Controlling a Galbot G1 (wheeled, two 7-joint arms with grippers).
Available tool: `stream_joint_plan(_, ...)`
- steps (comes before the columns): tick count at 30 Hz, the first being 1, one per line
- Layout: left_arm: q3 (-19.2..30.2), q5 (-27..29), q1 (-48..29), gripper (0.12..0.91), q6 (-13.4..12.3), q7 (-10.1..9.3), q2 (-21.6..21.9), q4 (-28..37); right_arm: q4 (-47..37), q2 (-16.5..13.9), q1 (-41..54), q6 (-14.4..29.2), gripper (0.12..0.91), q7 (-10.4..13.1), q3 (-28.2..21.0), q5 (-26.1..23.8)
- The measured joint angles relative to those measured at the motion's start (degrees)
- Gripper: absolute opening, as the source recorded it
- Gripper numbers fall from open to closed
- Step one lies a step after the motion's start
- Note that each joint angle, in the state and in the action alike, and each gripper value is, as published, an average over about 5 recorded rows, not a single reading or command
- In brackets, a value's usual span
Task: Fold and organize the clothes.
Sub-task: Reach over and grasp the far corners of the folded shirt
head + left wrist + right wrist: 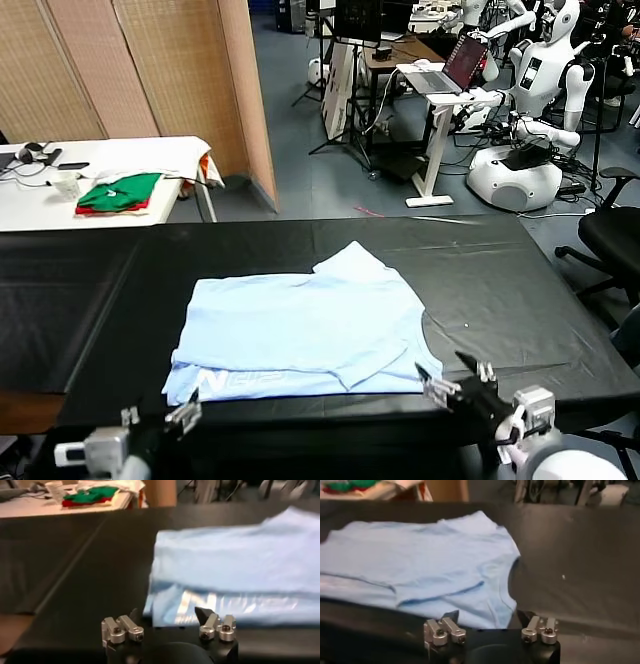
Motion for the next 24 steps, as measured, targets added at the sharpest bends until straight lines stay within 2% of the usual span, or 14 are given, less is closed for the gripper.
stream_joint_plan(2,-0.1,-0.1,1.0,0.174,0.4,-1.16,-0.3,-1.1,0.9,0.1,-0.6,-0.5,0.403,0.0,0.1,0.0)
stream_joint_plan(4,-0.1,-0.1,1.9,0.259,0.9,-2.20,-0.8,-2.1,1.9,0.1,-1.2,-0.7,0.535,0.0,0.3,0.0)
stream_joint_plan(7,0.0,-0.2,3.0,0.451,1.7,-3.89,-1.6,-3.7,3.6,0.2,-1.9,-0.7,0.721,0.0,0.7,0.4)
stream_joint_plan(10,-0.2,-0.8,3.6,0.640,3.2,-5.15,-2.5,-5.3,5.3,0.3,-1.8,0.1,0.858,-0.3,1.5,0.8)
stream_joint_plan(13,-1.2,-3.3,3.2,0.811,5.9,-4.54,-2.9,-7.3,6.5,0.4,-0.3,2.5,0.901,-0.3,2.1,0.7)
stream_joint_plan(15,-2.4,-6.3,2.2,0.877,7.6,-3.57,-2.7,-8.7,6.3,0.4,2.0,3.6,0.906,0.0,1.9,0.5)
stream_joint_plan(19,-4.4,-12.8,-2.7,0.905,8.1,-2.24,-1.3,-9.5,2.2,0.3,10.4,3.0,0.907,1.2,-0.6,0.1)
stream_joint_plan(24,-3.9,-16.8,-11.9,0.907,6.9,-0.48,1.5,-4.8,-7.9,0.5,24.9,1.1,0.907,1.8,-6.9,0.2)
